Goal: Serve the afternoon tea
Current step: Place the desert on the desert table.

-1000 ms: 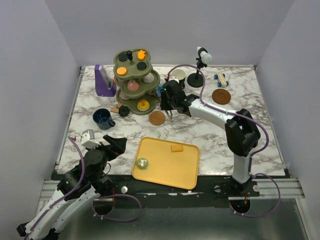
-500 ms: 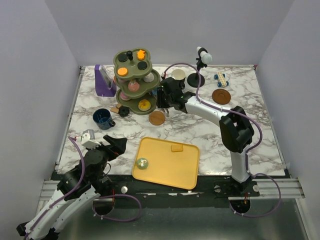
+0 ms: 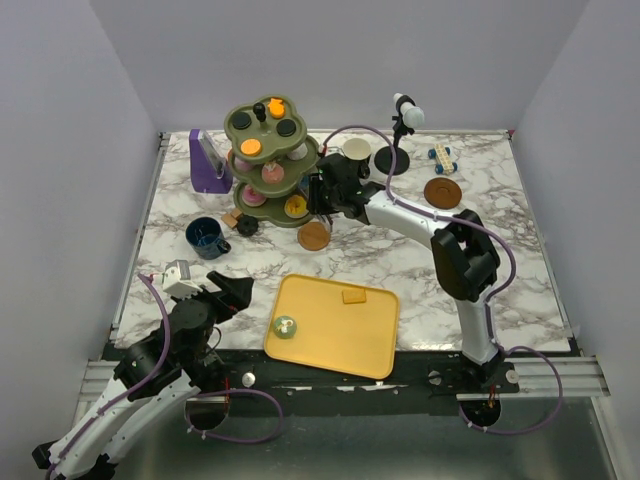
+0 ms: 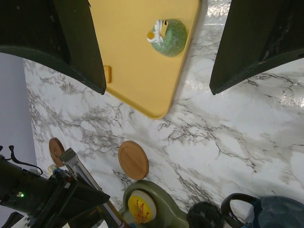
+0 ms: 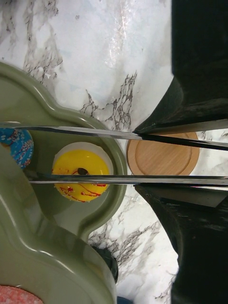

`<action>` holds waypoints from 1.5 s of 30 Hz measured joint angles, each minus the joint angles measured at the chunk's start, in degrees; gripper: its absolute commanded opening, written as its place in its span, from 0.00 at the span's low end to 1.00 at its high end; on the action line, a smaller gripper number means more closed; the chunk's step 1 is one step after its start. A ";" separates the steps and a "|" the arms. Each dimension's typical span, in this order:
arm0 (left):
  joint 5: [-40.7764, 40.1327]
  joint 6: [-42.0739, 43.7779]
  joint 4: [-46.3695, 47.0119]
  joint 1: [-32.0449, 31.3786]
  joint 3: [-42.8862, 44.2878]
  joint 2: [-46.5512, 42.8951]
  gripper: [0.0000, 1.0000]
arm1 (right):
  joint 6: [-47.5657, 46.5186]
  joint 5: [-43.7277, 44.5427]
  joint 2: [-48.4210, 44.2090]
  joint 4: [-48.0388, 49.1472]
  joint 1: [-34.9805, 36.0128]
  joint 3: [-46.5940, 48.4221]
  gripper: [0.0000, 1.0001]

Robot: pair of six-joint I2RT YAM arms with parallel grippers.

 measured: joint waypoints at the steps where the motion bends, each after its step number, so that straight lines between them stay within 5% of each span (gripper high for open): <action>1: -0.11 -0.02 -0.09 0.00 0.00 0.00 0.98 | 0.00 0.07 -0.24 0.02 0.00 -0.31 0.42; 15: -0.22 -0.15 -0.37 0.00 0.00 0.00 0.99 | -0.33 2.64 -7.13 1.11 -1.92 -7.06 0.42; 45: -1.05 -0.42 -0.87 -0.37 0.00 -0.02 0.99 | -0.81 -1.62 4.46 1.77 -2.60 3.82 0.43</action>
